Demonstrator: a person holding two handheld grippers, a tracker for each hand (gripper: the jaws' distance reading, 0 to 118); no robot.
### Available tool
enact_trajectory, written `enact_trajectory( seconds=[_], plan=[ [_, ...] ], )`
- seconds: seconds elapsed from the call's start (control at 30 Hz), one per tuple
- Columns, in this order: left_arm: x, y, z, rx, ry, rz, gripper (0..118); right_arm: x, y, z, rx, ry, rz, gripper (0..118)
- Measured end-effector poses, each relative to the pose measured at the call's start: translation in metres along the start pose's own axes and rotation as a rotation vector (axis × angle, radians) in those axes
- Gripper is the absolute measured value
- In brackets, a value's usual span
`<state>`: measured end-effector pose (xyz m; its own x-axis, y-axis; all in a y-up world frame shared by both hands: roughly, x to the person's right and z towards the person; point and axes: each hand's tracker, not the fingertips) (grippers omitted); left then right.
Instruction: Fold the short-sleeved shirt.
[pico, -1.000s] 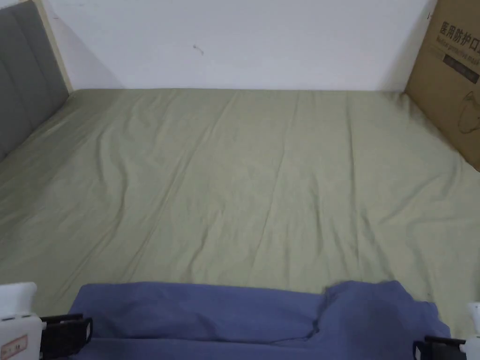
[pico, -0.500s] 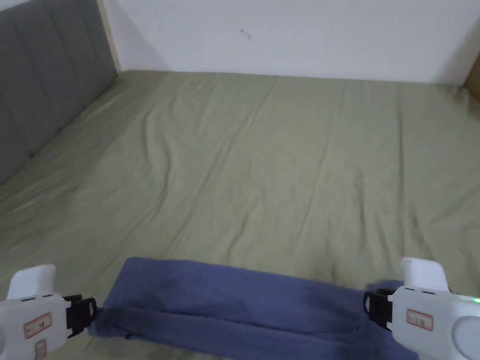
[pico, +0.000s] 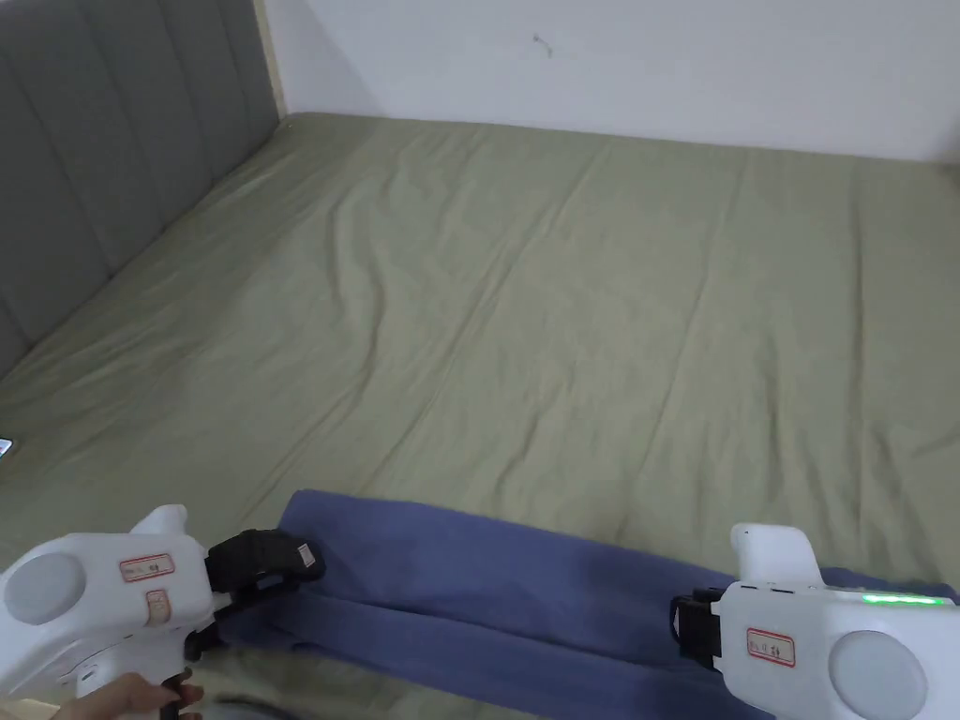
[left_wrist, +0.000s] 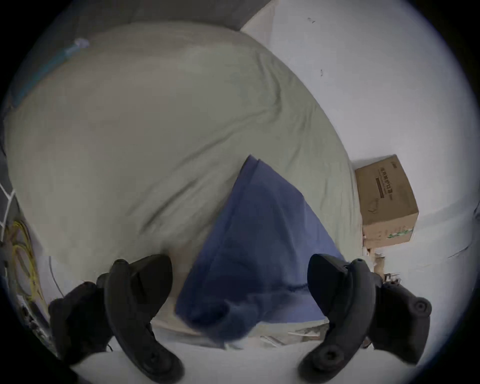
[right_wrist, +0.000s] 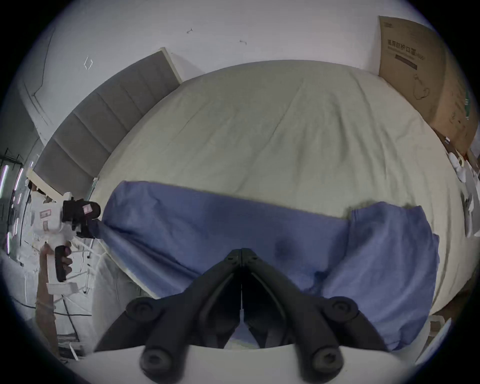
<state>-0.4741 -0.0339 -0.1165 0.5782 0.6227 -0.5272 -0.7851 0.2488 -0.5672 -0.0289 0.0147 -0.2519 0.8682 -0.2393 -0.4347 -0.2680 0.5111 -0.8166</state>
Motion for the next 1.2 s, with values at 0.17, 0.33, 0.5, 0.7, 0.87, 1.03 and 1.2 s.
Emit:
enact_trajectory(
  seconds=[0.17,0.33,0.5,0.7,0.87,1.03,1.2],
  plan=[
    [0.010,0.001,-0.001,0.071,-0.079,0.050,6,0.003,-0.006,-0.005,-0.042,-0.002,0.002,0],
    [0.034,0.007,-0.020,-0.004,0.019,-0.018,7,0.005,-0.015,0.000,-0.062,-0.017,0.033,0],
    [0.052,0.013,0.002,-0.009,0.061,-0.132,7,0.019,-0.018,0.001,-0.069,-0.018,0.018,0],
    [0.105,0.008,0.026,0.044,0.059,-0.292,7,0.031,-0.022,0.013,-0.045,-0.003,-0.023,0],
    [0.194,-0.020,0.036,0.081,-0.013,-0.568,7,0.045,-0.025,0.028,-0.008,-0.031,-0.043,0],
    [0.269,-0.079,0.004,-0.013,-0.137,-0.801,7,0.070,-0.032,0.041,0.025,-0.055,-0.112,0],
    [0.290,-0.142,-0.071,-0.159,-0.185,-0.840,36,0.099,-0.048,0.052,0.034,-0.084,-0.199,0]
  ],
)
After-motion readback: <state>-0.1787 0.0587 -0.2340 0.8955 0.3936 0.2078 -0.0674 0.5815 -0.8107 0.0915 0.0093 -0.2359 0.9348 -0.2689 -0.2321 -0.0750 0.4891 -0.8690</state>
